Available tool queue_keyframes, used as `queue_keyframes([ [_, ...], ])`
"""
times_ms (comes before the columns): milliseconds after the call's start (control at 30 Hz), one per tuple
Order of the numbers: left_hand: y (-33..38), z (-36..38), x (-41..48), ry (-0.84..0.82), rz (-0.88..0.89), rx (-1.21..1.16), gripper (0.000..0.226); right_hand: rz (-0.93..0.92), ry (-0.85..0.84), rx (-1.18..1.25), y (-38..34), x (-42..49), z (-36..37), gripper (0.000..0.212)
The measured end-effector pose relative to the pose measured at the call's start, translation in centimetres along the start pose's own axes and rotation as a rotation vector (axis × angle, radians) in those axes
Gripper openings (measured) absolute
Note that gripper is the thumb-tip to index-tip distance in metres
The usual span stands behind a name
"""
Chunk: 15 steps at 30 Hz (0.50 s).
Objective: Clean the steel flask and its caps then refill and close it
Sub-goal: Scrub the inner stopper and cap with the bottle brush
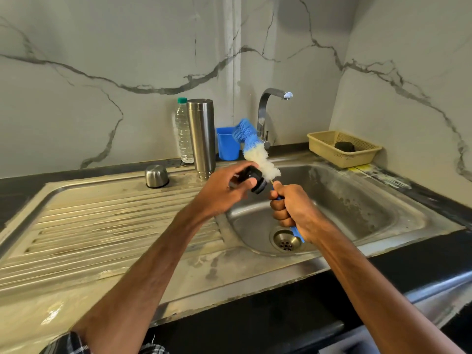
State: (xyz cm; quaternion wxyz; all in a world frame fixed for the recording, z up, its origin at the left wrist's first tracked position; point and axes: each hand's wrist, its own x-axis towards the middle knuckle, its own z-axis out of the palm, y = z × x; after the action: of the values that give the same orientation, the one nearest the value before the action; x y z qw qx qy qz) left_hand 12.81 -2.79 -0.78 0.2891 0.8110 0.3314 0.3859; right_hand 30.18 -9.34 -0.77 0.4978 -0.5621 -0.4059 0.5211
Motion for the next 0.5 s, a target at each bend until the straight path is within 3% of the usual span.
queue_keyframes([
  [200, -1.0, 0.9, -0.2, 0.078, 0.072, 0.349, 0.047, -0.092, 0.058, -0.132, 0.7, -0.1, 0.0, 0.04],
  [433, -1.4, 2.1, -0.2, 0.127, 0.065, 0.365, 0.05, -0.14, 0.106, -0.149, 0.5, 0.6, 0.5, 0.037],
  [500, -1.4, 1.7, -0.2, 0.209, 0.04, 0.315, 0.044, -0.137, 0.075, -0.169, 0.9, 0.4, 0.7, 0.038],
])
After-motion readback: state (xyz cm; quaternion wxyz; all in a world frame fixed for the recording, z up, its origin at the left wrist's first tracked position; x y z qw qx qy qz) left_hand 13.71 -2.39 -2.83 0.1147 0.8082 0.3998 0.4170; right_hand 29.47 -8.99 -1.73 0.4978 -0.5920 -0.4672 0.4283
